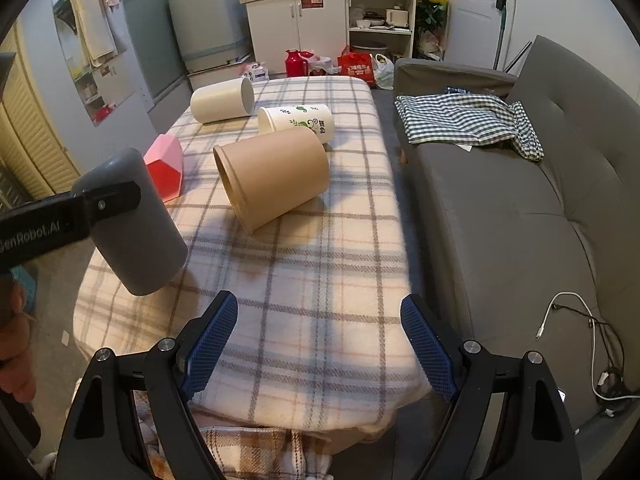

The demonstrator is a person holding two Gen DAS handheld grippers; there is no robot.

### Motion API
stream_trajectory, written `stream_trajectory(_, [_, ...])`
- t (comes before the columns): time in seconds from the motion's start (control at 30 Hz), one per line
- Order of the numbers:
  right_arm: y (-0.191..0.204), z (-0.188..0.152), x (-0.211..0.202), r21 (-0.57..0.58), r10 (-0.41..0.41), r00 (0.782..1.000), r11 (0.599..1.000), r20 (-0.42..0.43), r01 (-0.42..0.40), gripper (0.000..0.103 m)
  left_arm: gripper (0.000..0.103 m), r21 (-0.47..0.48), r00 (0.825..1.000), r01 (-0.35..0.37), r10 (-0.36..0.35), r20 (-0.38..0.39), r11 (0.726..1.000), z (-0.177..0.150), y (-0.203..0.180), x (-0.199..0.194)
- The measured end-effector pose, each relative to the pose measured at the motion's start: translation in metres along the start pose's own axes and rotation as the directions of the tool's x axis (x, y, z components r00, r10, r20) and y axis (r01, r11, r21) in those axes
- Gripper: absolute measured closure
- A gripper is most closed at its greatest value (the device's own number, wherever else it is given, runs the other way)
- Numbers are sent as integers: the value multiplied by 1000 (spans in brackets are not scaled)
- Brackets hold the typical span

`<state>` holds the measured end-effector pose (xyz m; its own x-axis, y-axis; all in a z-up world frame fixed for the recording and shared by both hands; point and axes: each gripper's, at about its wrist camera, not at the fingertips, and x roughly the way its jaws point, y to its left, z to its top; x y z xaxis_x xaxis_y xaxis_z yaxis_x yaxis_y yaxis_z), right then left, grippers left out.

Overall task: Flip cup upside down
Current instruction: 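Lower the grey cup with the left gripper, closed end up, onto the table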

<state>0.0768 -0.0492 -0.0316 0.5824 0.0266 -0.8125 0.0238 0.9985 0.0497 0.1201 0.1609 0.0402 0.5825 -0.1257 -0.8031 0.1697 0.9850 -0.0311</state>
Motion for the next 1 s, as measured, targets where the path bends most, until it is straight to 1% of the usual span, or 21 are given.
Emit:
stream_trajectory(0.2, [1,1,7,5,3,1000,1000,-6,-2,19,30,26,998,-30,29,48,999,-2,0,8])
stream_trajectory(0.37, [2,1,15,0,-1,1000,1000,-21,1,19,30,59,996,-37,32,82,998,-6,-4,20])
stream_trajectory(0.47, [1,2,18,2,0,1000,1000,-26,0,19,30,62,998,-19,15,64,998,-12,-4,30])
stream_trajectory(0.53, [1,3,19,2,-1,1000,1000,-29,2,19,30,67,997,-19,14,70,998,-16,-5,29])
stream_trajectory(0.63, [1,4,21,1,-3,1000,1000,-31,3,19,30,86,998,-18,14,55,996,-21,-8,29])
stream_trajectory(0.67, [1,4,21,-1,-4,999,1000,-32,4,19,30,83,999,-7,3,44,997,-22,-7,29])
stream_trajectory(0.7, [1,4,21,0,-6,1000,1000,-31,6,19,30,65,999,23,-25,21,998,-24,-6,31])
stream_trajectory(0.73, [1,4,20,1,-6,1000,1000,-30,6,19,30,54,999,30,-31,13,998,-26,-4,32])
stream_trajectory(0.83, [1,3,18,0,-8,1000,1000,-29,8,19,30,41,999,37,-37,-4,998,-31,-3,34])
stream_trajectory(1.0, [2,0,13,4,-10,1000,1000,-26,10,19,30,45,999,53,-52,-2,998,-33,-5,30])
